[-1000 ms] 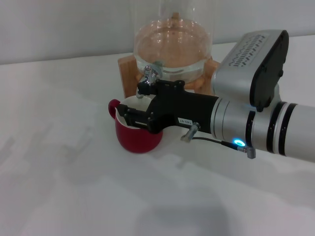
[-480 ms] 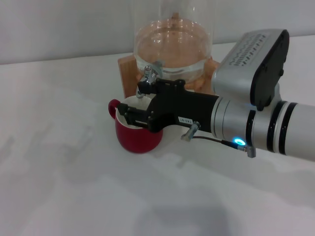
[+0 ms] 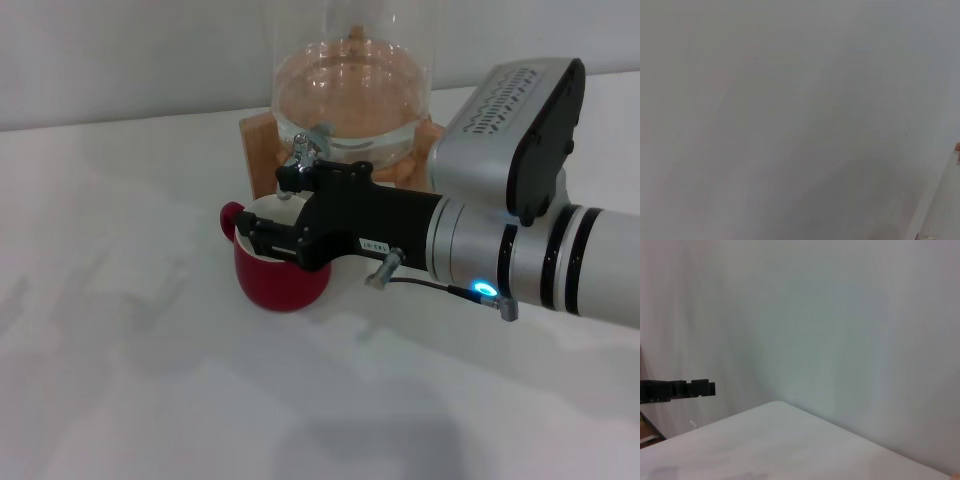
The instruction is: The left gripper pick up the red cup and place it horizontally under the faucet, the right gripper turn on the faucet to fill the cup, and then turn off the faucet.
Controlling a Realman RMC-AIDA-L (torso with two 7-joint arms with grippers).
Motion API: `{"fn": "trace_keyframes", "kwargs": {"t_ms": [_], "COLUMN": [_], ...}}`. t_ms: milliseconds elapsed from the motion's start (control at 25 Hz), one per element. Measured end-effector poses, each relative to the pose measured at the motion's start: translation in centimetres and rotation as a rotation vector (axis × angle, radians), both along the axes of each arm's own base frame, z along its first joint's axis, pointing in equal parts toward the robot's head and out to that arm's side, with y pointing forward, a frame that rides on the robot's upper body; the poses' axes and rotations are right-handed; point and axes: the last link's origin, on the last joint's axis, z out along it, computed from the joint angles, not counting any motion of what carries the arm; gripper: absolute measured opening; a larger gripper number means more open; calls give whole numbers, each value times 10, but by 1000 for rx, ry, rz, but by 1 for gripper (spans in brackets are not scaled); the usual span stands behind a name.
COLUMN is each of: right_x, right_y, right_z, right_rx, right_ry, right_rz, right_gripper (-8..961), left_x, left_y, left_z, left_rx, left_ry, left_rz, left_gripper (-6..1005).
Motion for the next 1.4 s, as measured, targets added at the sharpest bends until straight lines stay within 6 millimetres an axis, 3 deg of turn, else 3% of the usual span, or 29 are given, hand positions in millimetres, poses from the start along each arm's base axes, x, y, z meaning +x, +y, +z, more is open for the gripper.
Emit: {"fn": "trace_keyframes", "kwargs": {"t_ms": [1400], "right_x": [21], "right_y": [9], "right_z": [15], "right_rx": [57], "right_ry": [-10], "right_rz": [-68], "right_gripper": [652], "left_x": [1], "left_y": [-4], "left_z": [-1], "left_rx": [-13], "left_ry": [-6], "left_rz": [-12], "left_gripper": [863]}}
